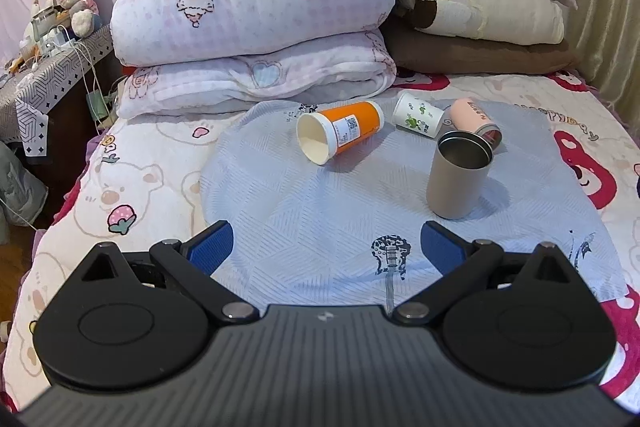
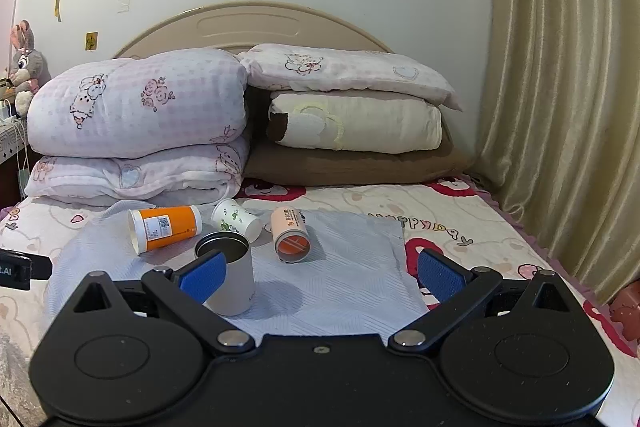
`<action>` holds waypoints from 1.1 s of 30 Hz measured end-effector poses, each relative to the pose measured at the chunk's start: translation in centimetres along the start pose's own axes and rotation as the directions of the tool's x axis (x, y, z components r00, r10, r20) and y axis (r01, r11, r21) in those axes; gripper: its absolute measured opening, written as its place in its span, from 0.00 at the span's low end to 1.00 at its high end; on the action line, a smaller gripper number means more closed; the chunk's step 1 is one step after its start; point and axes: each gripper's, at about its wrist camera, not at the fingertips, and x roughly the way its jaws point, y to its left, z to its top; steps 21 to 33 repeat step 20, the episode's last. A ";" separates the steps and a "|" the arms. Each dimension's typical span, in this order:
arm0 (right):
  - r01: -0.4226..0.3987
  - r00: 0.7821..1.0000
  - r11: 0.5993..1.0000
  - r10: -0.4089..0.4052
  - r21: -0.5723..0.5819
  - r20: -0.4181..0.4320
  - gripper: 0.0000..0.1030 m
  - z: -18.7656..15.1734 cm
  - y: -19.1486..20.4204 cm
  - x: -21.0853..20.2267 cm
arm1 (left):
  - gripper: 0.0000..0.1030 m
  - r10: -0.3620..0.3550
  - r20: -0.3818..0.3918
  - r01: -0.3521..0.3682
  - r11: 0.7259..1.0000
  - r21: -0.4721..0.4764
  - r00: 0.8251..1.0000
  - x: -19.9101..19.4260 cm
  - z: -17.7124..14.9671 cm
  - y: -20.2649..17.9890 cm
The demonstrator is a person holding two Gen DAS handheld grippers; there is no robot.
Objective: Flip cup upright
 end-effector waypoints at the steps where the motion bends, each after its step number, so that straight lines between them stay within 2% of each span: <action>1: 0.001 1.000 1.000 -0.001 0.001 -0.001 1.00 0.0 -0.1 0.0 | 0.99 0.001 -0.001 -0.001 1.000 0.001 1.000 0.0 0.0 0.0; 11: 0.000 1.000 1.000 0.000 0.005 -0.010 1.00 -0.1 -0.2 0.4 | 0.99 0.035 -0.009 -0.034 0.999 0.017 0.999 0.2 0.0 0.0; 33: 0.002 1.000 1.000 -0.001 0.004 -0.017 1.00 -0.1 -0.3 0.5 | 0.99 0.029 -0.013 -0.029 0.999 0.017 0.999 0.3 0.0 0.1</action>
